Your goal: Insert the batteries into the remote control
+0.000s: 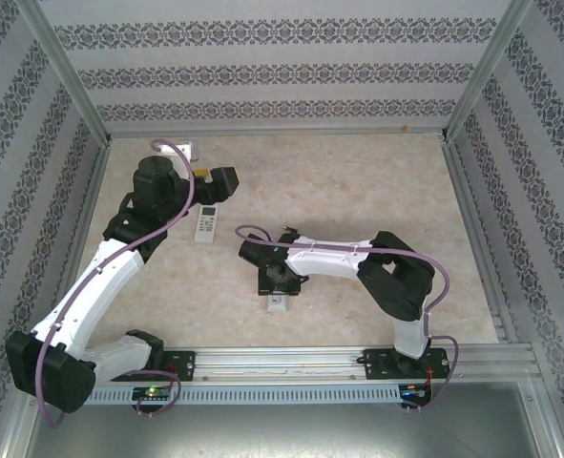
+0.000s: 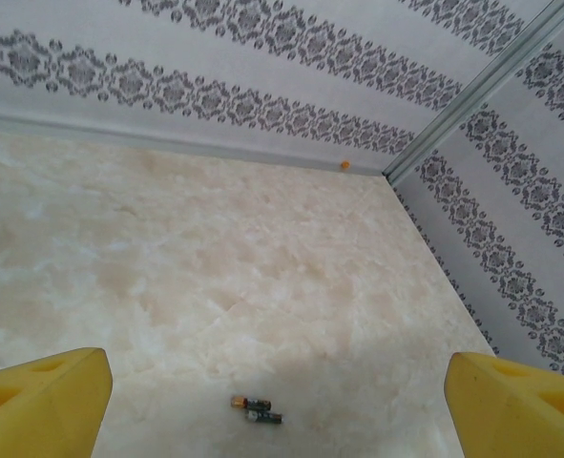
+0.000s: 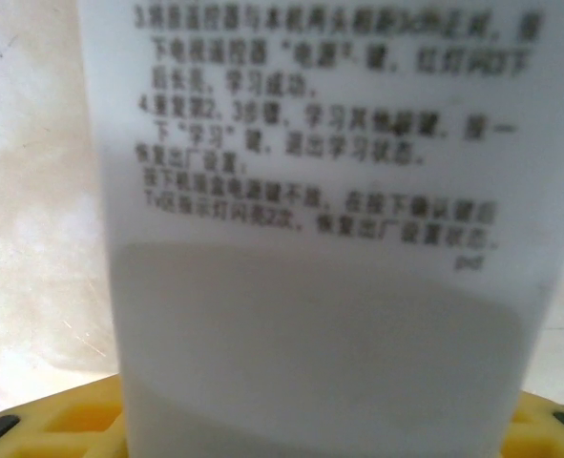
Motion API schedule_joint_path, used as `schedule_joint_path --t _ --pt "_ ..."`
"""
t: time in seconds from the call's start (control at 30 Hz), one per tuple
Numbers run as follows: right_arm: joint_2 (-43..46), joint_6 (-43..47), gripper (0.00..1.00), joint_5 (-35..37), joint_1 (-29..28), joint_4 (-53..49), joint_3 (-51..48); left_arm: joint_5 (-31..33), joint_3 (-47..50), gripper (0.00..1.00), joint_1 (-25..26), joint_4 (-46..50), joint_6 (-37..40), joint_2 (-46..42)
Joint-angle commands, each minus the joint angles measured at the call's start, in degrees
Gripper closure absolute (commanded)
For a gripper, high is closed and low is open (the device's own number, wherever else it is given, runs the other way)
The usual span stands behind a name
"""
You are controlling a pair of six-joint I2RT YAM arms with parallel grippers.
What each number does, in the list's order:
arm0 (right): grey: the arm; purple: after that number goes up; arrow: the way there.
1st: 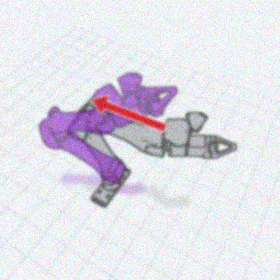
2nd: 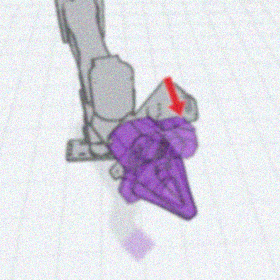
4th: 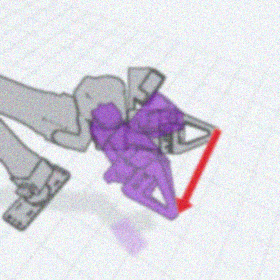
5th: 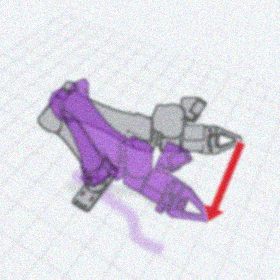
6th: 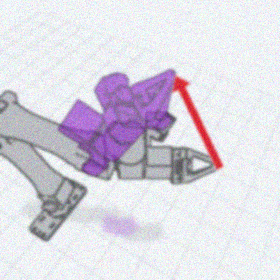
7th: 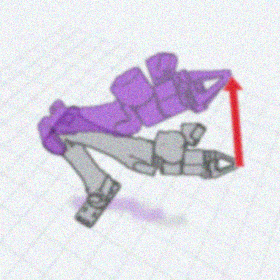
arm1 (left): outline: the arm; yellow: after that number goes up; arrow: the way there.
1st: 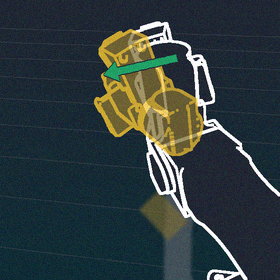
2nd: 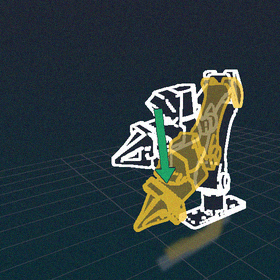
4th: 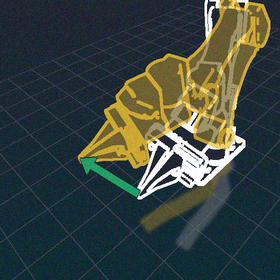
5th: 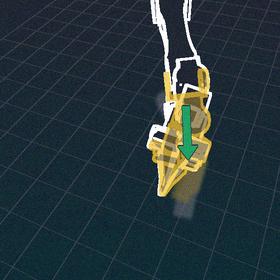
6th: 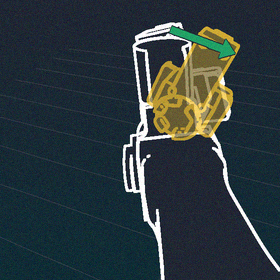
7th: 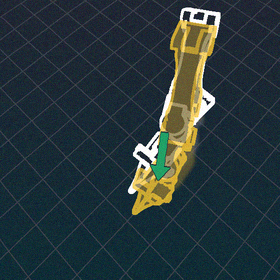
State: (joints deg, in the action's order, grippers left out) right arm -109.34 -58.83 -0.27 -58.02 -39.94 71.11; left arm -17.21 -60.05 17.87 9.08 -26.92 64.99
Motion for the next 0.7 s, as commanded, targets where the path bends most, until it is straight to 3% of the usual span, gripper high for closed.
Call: schedule_joint_path --t 0.0,0.2,0.47,0.57,0.67 --pt "0.75 -0.71 0.46 -0.99 -0.78 -1.56 -0.51 -1.48 1.1 0.09 -0.35 -4.22 -3.12 0.78" --pt "0.65 0.24 0.29 -0.85 -0.54 -3.09 1.29 -1.56 0.68 0.09 -0.3 -4.18 -1.84 1.41" --pt "12.12 5.97 0.29 0.28 6.09 -5.76 3.88 -0.18 1.01 0.09 -0.37 1.34 1.19 -0.52" --pt "16.35 13.54 0.3 2.47 11.11 -4.44 3.06 -0.01 1.2 0.09 -0.38 4.06 1.5 -2.13" --pt "14.4 26.0 0.36 3.81 16.35 -3.77 4.63 -0.73 1.61 0.09 -0.38 6.42 0.65 -2.96"
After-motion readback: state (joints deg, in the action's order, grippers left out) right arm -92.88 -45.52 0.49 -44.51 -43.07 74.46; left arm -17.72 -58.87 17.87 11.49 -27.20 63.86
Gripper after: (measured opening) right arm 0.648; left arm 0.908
